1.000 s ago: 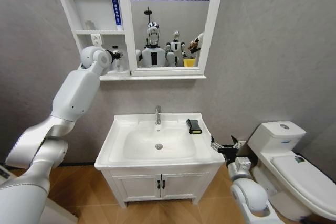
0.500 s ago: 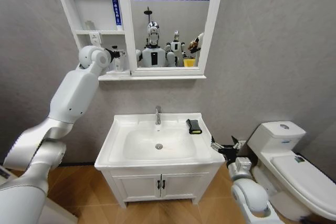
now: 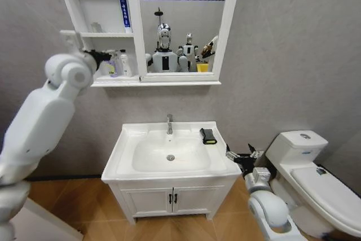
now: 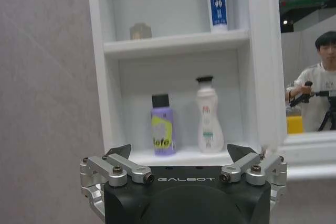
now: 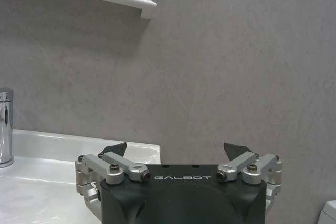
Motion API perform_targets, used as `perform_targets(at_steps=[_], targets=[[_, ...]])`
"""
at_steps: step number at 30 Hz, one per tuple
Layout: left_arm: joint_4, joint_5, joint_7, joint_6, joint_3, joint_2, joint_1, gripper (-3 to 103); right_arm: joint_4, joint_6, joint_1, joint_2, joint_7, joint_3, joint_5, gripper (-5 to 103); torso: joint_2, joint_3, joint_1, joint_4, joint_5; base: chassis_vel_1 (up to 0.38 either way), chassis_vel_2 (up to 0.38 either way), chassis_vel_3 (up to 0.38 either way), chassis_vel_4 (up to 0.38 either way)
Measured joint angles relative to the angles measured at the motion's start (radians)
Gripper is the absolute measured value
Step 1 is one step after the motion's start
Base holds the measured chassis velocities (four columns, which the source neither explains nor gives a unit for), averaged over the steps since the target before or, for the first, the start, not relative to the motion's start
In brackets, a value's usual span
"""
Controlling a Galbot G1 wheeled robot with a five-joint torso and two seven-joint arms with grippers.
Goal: Move facial cleanser and shampoo from washbasin to cabinet, then wipe washbasin with towel.
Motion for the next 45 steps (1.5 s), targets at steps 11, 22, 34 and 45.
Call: perform_targets(at_steps=[11, 22, 34, 45], targets=[[-0.197, 0.225, 0.107, -0.062, -0.396, -0.116, 0.697, 100, 0.033, -0.009, -0.015, -0.001, 0.015, 0.005, 0.004, 100, 0.0, 0.0, 0.0, -0.0001, -0.0004, 0.0, 0.0, 0.0, 0.0], [-0.296, 0.667, 0.478, -0.366, -0.63, -0.534, 1.237, 100, 0.066, -0.018, -0.027, -0.008, 0.017, -0.004, 0.003, 100, 0.0, 0.0, 0.0, -0.0004, 0.0002, 0.0, 0.0, 0.0, 0.0], [-0.334, 0.772, 0.644, -0.463, -0.689, -0.667, 1.373, 100, 0.092, -0.021, -0.044, 0.003, 0.02, -0.003, 0.003, 100, 0.0, 0.0, 0.0, -0.0005, 0.0001, 0.0, 0.0, 0.0, 0.0], [-0.445, 0.819, 0.544, -0.401, -0.613, -0.735, 1.45, 100, 0.101, -0.021, -0.056, 0.019, 0.019, 0.002, -0.005, 100, 0.0, 0.0, 0.0, -0.0002, 0.0001, 0.0, 0.0, 0.0, 0.0]])
